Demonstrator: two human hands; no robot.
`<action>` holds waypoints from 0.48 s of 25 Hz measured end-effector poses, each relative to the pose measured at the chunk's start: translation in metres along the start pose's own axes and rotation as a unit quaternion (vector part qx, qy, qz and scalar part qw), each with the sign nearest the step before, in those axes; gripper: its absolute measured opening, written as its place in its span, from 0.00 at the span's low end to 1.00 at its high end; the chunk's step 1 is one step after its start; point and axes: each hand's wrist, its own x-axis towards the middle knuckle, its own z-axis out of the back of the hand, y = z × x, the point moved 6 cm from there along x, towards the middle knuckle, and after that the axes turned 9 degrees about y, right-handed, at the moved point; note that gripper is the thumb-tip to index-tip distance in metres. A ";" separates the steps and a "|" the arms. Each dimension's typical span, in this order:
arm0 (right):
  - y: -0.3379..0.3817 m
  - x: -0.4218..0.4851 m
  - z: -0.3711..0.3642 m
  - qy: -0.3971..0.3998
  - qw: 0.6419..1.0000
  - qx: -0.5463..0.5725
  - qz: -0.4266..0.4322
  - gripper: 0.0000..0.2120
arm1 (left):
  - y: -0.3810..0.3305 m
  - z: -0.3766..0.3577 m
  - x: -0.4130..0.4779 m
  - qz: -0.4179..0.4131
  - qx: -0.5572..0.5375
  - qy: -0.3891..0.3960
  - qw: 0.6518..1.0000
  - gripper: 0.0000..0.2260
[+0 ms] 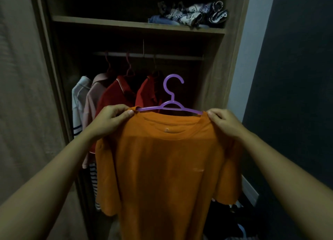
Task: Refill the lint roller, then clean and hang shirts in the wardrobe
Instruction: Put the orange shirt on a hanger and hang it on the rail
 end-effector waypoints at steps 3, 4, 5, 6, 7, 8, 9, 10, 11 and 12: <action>0.000 0.005 0.000 -0.014 0.999 -0.047 -0.004 0.08 | -0.005 -0.001 0.003 0.002 0.008 0.005 1.000 0.07; 0.001 0.009 0.001 -0.035 0.996 -0.083 -0.008 0.08 | -0.005 0.000 0.006 0.008 0.016 -0.005 1.000 0.07; 0.005 0.014 0.002 -0.060 0.989 -0.135 -0.009 0.10 | -0.005 0.000 0.008 0.016 0.033 -0.021 0.999 0.08; 0.012 0.018 0.001 -0.081 0.982 -0.168 -0.004 0.14 | -0.004 0.001 0.011 0.026 0.058 -0.040 0.997 0.09; 0.021 0.024 -0.002 -0.096 0.981 -0.168 0.008 0.17 | -0.005 0.000 0.015 0.038 0.091 -0.062 0.993 0.11; 0.030 0.032 -0.008 -0.099 0.985 -0.140 0.020 0.18 | -0.006 -0.002 0.019 0.052 0.127 -0.086 0.987 0.13; 0.037 0.043 -0.016 -0.089 0.992 -0.085 0.023 0.18 | -0.009 -0.005 0.025 0.070 0.160 -0.110 0.978 0.14; 0.043 0.056 -0.027 -0.065 0.998 -0.008 0.003 0.18 | -0.013 -0.009 0.031 0.090 0.185 -0.130 0.970 0.15; 0.045 0.071 -0.039 -0.035 0.995 0.087 -0.031 0.19 | -0.019 -0.014 0.037 0.110 0.205 -0.142 0.962 0.16; 0.046 0.085 -0.051 -0.011 0.981 0.182 -0.065 0.21 | -0.024 -0.020 0.043 0.126 0.221 -0.149 0.956 0.16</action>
